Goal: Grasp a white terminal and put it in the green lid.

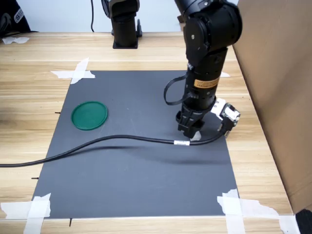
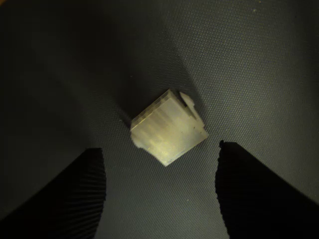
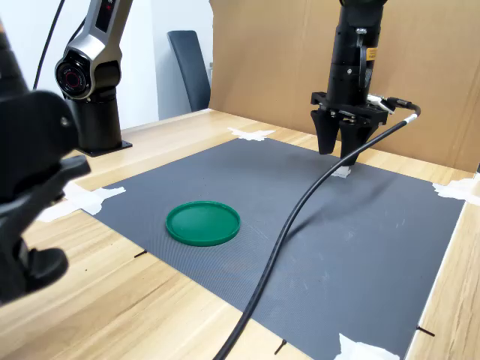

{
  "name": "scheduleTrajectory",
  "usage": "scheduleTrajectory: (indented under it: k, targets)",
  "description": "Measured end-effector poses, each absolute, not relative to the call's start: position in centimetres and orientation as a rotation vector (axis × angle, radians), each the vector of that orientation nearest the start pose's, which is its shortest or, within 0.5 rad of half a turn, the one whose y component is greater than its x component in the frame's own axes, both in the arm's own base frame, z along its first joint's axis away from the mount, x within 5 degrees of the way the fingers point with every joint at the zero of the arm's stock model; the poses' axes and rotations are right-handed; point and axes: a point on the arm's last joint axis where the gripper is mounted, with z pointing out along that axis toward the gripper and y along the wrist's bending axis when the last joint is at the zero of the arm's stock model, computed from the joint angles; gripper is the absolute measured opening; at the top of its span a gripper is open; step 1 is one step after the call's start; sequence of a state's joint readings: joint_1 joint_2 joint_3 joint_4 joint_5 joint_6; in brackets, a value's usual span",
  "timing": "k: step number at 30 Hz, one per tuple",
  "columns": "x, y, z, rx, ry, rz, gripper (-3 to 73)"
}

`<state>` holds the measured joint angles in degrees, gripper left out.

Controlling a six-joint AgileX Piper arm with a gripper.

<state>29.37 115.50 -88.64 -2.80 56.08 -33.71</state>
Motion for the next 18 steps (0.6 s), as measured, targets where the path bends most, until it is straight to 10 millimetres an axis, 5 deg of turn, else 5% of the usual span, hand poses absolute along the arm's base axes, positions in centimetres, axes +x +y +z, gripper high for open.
scheduleTrajectory:
  k: [18]
  targets:
    - [36.76, 20.27, 19.21, -1.547, 2.430, -0.080, 54.6]
